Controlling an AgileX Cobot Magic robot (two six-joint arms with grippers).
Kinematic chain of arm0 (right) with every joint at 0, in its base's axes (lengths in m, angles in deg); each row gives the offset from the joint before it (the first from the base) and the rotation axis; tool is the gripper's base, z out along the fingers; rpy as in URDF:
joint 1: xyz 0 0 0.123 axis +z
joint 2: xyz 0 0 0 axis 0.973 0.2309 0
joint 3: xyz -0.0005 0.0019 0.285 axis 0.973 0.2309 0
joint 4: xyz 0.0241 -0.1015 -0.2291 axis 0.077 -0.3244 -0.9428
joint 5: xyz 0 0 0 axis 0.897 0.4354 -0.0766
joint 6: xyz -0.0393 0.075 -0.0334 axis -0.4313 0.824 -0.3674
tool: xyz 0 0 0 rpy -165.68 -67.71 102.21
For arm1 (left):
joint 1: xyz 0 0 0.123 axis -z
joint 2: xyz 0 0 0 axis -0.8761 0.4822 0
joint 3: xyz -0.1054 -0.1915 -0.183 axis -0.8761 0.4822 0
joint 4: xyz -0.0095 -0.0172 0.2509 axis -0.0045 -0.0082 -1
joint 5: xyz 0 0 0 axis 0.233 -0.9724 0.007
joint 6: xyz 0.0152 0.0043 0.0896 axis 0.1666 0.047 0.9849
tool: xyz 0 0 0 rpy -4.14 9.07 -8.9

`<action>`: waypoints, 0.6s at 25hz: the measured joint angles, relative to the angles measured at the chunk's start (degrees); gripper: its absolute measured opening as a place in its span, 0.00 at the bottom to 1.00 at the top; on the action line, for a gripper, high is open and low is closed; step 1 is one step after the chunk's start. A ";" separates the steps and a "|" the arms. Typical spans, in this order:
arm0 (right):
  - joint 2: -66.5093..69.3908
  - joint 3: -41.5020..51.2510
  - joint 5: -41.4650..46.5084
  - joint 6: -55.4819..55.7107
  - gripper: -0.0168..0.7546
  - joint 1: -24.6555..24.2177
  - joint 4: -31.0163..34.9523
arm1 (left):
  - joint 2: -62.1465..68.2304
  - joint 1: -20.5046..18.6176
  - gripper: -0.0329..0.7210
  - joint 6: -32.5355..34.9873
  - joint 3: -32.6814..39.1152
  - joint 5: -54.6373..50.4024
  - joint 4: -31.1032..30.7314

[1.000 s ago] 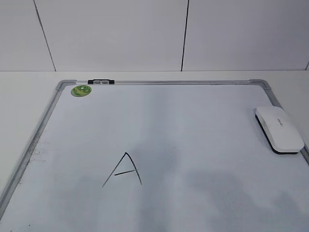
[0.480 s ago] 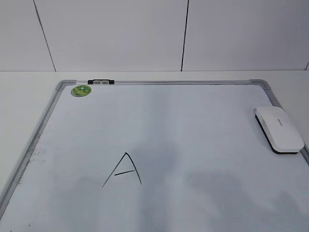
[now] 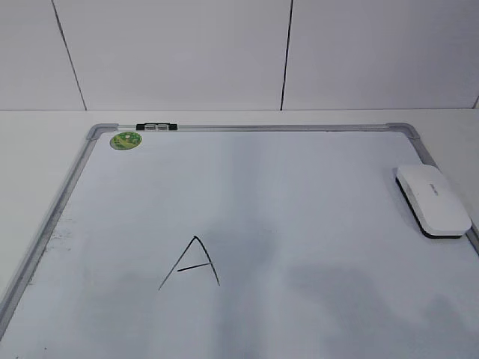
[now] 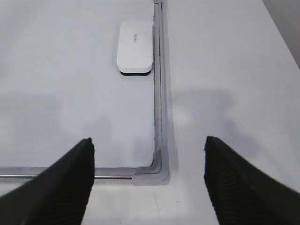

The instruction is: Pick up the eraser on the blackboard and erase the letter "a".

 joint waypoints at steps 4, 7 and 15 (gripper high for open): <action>0.00 0.00 0.00 0.00 0.77 0.00 0.00 | 0.00 0.00 0.43 0.00 0.00 0.00 -0.37; 0.00 0.00 0.00 0.00 0.77 0.00 0.00 | 0.00 0.00 0.42 -0.04 0.00 0.00 -0.61; 0.00 0.00 0.00 0.00 0.77 0.00 0.00 | 0.00 0.00 0.41 -0.31 0.00 0.00 -1.24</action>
